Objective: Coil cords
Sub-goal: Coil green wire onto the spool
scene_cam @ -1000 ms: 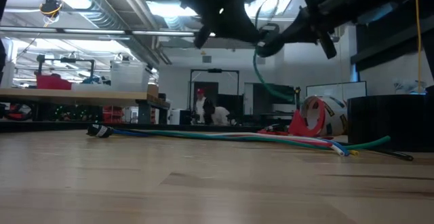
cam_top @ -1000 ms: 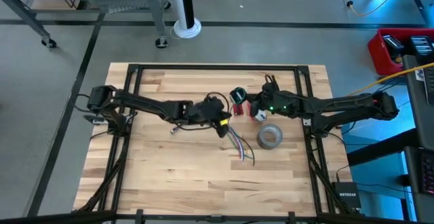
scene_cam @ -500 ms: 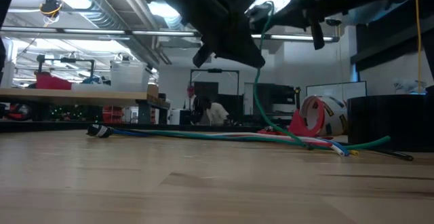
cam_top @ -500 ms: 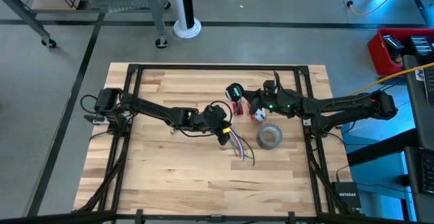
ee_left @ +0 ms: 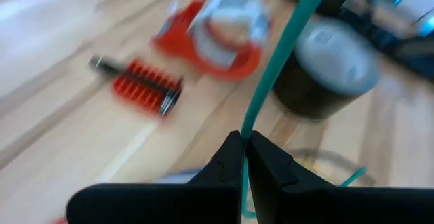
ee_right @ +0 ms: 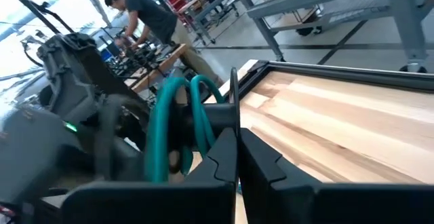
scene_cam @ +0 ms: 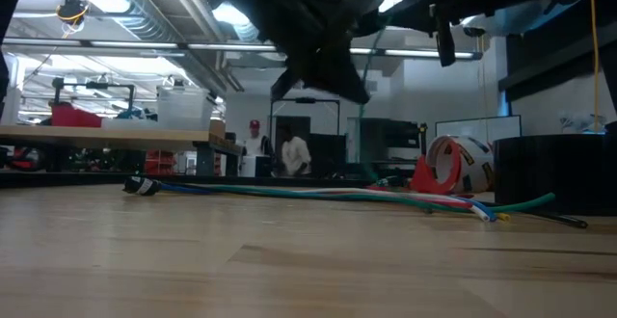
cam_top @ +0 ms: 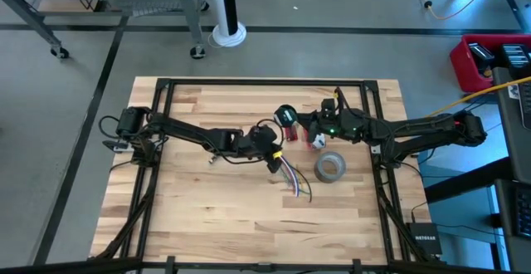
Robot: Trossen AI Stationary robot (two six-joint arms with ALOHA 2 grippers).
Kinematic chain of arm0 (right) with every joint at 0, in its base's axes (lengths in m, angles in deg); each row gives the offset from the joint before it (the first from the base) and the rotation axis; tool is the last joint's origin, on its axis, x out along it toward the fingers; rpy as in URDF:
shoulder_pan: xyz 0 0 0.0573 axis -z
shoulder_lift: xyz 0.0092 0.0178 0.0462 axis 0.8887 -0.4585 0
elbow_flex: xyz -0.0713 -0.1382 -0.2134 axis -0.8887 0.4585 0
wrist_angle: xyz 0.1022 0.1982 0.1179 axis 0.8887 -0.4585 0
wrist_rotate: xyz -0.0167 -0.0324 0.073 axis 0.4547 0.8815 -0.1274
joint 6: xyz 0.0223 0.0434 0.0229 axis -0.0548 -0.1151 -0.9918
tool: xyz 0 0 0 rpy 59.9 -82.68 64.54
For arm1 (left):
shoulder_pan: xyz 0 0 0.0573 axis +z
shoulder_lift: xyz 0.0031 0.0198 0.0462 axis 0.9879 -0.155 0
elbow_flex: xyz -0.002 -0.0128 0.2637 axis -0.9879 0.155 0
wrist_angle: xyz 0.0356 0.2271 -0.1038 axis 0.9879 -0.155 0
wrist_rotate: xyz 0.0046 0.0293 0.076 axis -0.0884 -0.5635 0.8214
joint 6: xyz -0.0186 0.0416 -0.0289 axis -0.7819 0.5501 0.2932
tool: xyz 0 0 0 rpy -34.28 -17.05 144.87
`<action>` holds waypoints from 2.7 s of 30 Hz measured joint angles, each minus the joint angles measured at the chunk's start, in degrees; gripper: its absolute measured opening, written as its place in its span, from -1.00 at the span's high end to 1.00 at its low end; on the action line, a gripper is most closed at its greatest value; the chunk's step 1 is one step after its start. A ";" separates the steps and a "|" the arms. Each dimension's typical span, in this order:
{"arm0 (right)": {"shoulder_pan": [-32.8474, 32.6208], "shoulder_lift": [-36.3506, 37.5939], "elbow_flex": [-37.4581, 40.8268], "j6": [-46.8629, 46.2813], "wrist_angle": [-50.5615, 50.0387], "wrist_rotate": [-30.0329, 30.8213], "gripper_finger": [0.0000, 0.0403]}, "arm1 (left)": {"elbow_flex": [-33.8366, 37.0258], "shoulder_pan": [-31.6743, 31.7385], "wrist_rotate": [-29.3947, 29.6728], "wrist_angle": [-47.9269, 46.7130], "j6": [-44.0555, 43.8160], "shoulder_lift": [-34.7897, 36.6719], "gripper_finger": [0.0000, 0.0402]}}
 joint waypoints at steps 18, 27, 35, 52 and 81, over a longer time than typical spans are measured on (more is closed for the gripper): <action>-0.02 0.02 0.00 0.17 1.28 -1.51 0.98 | -0.02 -0.29 -0.80 -13.83 -7.18 0.00 1.00; -0.01 0.02 0.00 0.18 -3.97 -4.67 0.98 | -0.02 -1.22 4.09 -25.72 -12.37 1.42 1.00; 0.00 0.11 0.00 0.13 -9.41 -6.62 0.98 | -0.07 1.46 4.81 -30.02 -12.46 1.44 1.00; 0.00 0.22 0.00 0.13 -26.42 -6.62 0.98 | -0.02 8.41 -4.85 -30.11 -9.10 1.44 1.00; -0.04 0.20 -0.07 1.89 -43.65 -6.60 0.98 | 0.02 20.54 -33.40 -13.22 -10.28 1.40 1.00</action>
